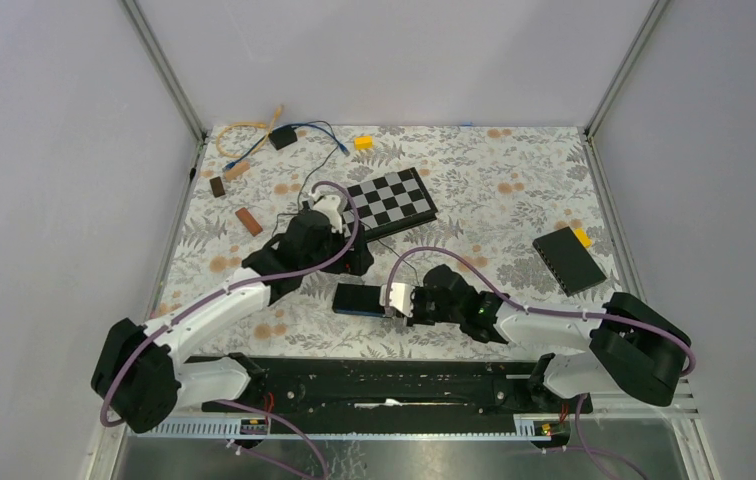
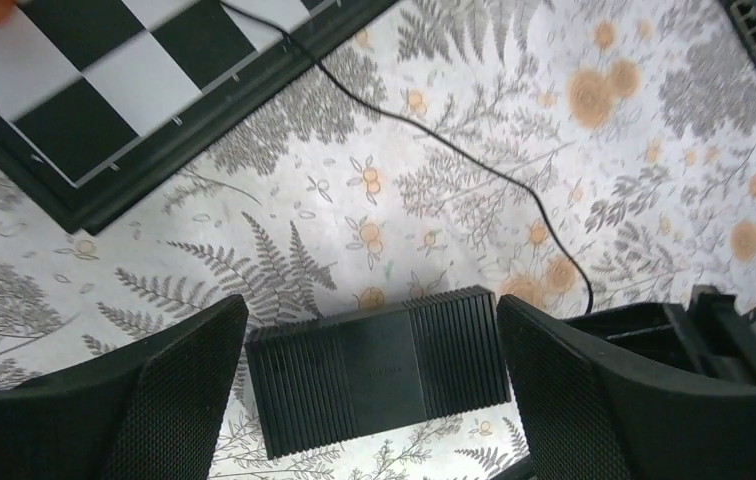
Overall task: Insert the plug into the switch port
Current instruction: Insert the power into the switch port.
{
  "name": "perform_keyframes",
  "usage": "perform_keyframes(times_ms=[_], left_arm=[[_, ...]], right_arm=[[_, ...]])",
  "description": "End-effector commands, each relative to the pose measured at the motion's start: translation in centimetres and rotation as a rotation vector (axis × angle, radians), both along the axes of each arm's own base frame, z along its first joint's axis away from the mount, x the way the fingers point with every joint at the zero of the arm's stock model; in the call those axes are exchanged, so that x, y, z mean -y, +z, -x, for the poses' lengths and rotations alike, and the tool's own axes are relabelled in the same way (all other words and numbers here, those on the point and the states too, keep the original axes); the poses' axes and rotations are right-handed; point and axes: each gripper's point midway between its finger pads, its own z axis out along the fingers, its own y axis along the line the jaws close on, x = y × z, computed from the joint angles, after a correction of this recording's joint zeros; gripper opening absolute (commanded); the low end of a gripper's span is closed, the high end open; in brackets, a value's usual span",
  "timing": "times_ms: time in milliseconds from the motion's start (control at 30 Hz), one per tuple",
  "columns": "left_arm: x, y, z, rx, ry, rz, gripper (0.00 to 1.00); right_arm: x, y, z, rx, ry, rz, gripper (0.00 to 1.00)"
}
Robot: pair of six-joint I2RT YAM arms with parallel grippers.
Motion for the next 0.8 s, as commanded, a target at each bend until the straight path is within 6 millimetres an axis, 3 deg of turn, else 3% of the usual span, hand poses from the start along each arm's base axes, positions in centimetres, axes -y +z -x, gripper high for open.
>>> perform_keyframes(times_ms=[0,133,233,400,500,633,700,767], left_arm=[[-1.2,3.1,-1.7,0.081,0.079,0.013,0.97],[-0.9,2.4,-1.9,0.069,0.068,0.008,0.97],[-0.5,1.6,-2.2,0.051,0.060,0.004,0.97],[0.5,0.9,-2.5,0.033,0.034,0.025,0.96],[0.8,0.8,-2.7,0.033,0.031,0.027,0.96],[1.2,0.0,-2.9,0.010,0.017,0.025,0.94],[1.5,-0.7,-2.8,-0.009,0.010,0.028,0.92],[1.9,-1.2,-2.7,-0.025,-0.007,0.038,0.91]], right_arm=[[-0.6,1.0,0.2,0.032,0.044,-0.015,0.14],[-0.1,0.3,0.2,0.021,0.017,-0.009,0.17],[0.2,-0.3,0.2,0.012,-0.003,-0.002,0.30],[-0.2,0.1,-0.2,-0.003,-0.049,-0.044,0.38],[-0.5,1.1,-0.3,-0.022,-0.090,-0.099,0.41],[-0.7,3.9,-0.7,-0.070,-0.241,-0.306,0.55],[-0.6,5.3,-0.8,-0.160,-0.362,-0.442,0.63],[-0.3,6.0,-0.9,-0.264,-0.490,-0.542,0.64]])
